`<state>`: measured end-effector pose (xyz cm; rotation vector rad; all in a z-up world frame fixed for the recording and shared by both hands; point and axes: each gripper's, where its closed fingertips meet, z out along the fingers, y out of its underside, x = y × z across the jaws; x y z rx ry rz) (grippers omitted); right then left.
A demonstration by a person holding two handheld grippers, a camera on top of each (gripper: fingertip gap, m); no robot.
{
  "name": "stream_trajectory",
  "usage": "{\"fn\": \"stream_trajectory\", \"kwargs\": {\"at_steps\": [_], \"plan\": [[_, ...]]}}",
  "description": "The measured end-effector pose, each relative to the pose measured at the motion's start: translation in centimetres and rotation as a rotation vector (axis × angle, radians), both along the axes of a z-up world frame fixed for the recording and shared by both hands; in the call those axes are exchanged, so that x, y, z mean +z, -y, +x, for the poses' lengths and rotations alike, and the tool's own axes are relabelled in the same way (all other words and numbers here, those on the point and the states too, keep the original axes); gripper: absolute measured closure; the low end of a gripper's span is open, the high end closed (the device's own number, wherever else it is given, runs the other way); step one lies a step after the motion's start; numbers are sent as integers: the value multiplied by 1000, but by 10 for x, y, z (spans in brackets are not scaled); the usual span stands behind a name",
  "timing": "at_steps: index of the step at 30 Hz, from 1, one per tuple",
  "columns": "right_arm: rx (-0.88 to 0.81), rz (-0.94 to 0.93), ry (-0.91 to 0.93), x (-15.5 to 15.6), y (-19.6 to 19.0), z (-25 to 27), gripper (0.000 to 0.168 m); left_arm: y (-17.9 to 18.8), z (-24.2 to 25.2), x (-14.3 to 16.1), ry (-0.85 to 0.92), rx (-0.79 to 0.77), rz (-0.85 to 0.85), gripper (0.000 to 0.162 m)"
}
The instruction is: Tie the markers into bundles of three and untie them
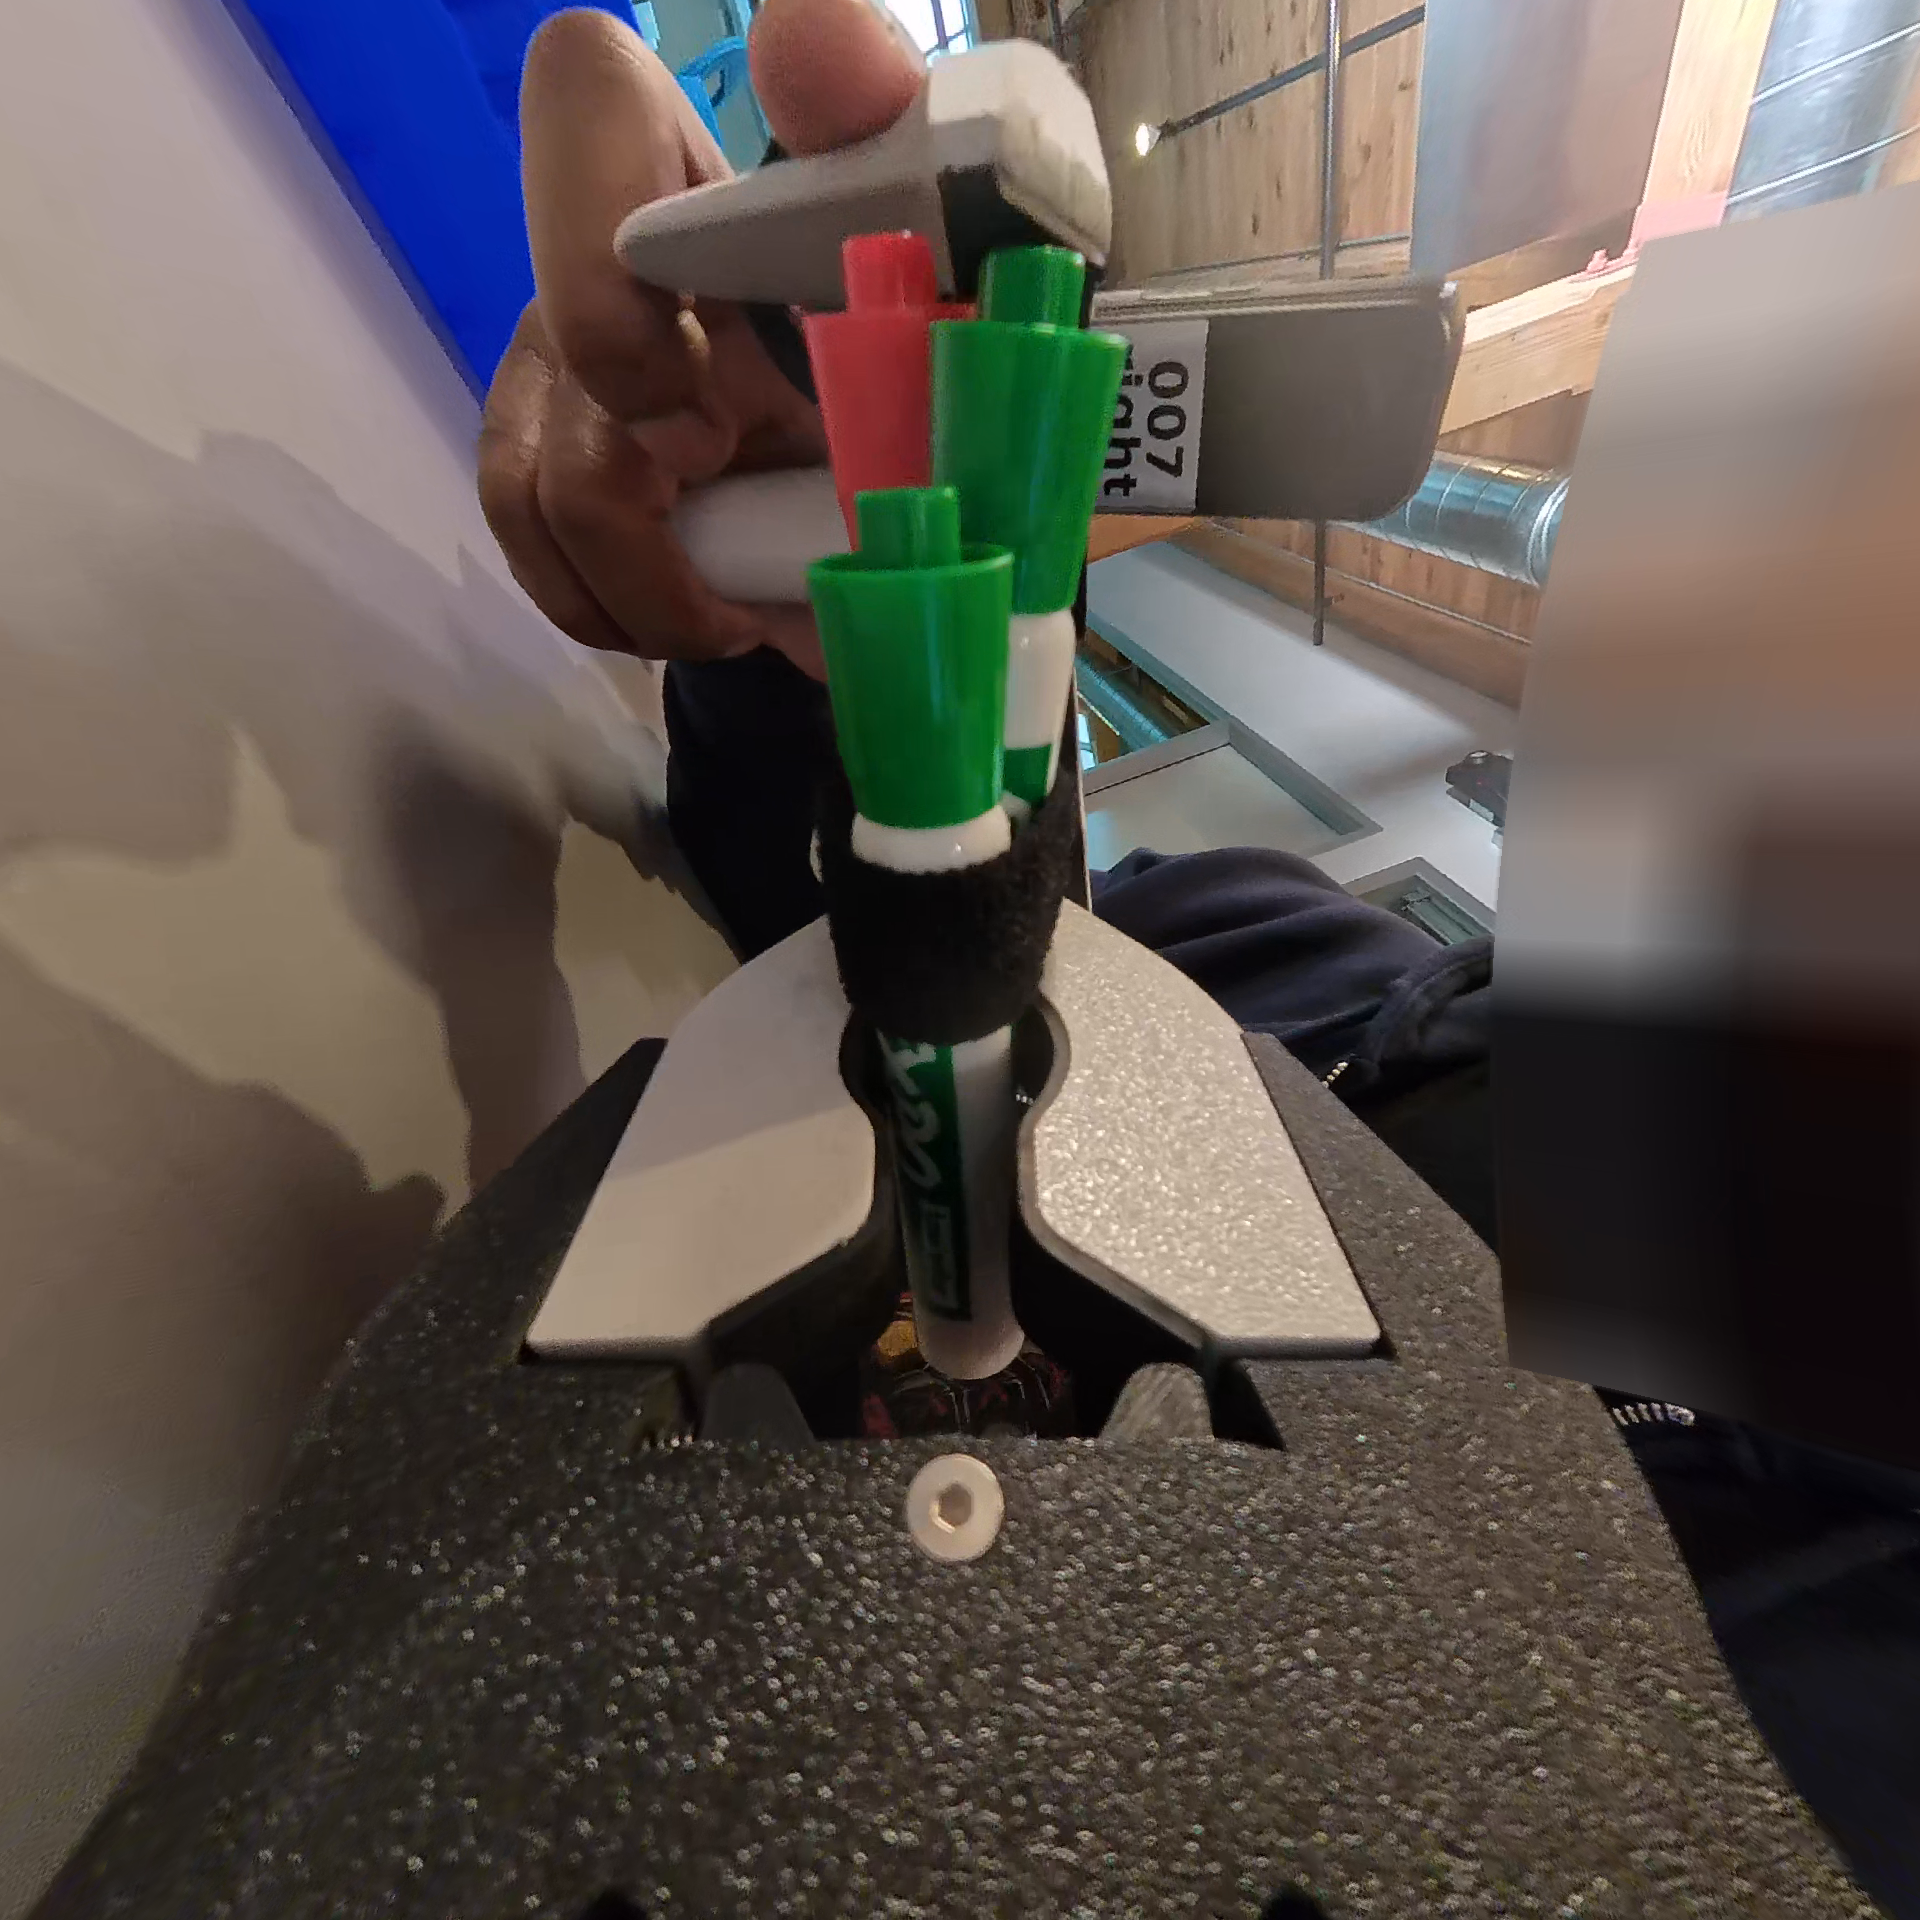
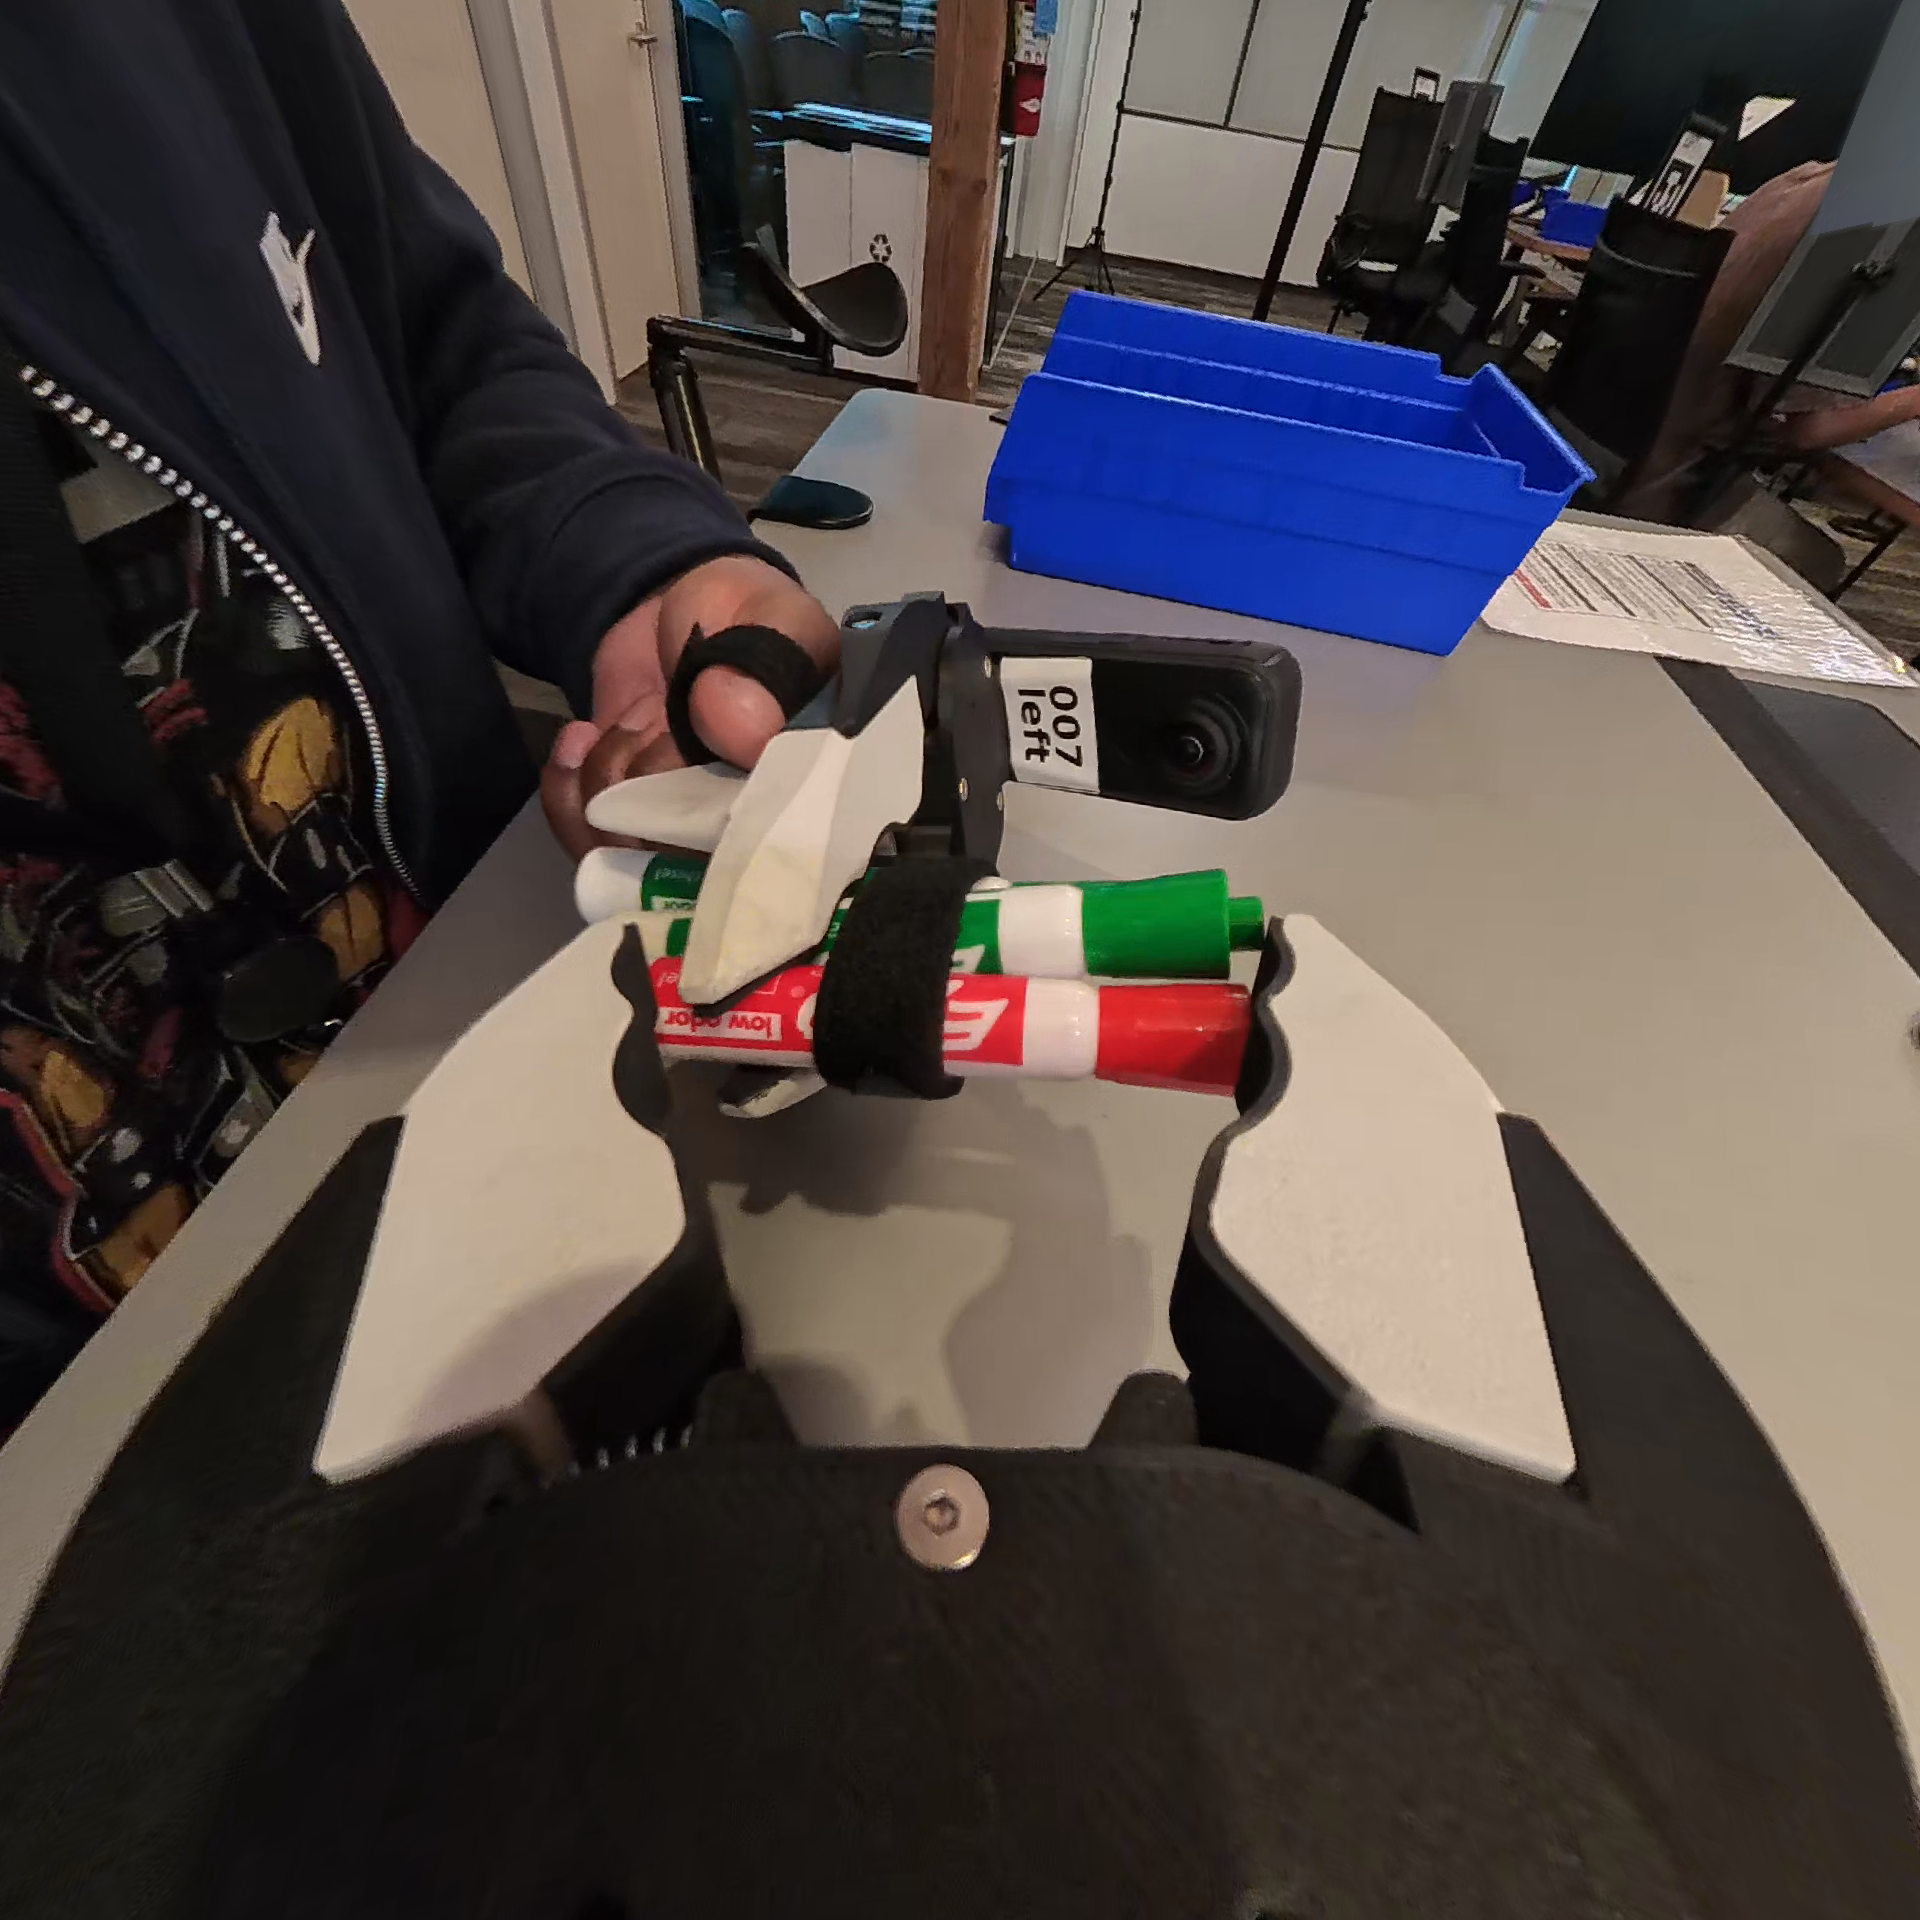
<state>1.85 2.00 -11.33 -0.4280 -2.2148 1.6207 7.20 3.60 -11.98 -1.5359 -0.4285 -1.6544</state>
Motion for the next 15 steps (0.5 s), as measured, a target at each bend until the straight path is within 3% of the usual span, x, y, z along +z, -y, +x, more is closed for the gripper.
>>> {"fn": "stream_trajectory", "kwargs": {"at_steps": [9,15], "plan": [[-13,-44,15,2,-5,-1,60,-2,1,-1,30,18,0,142],[59,-118,128,0,-8,6,59,3,7,3,69,-14,14,142]]}}
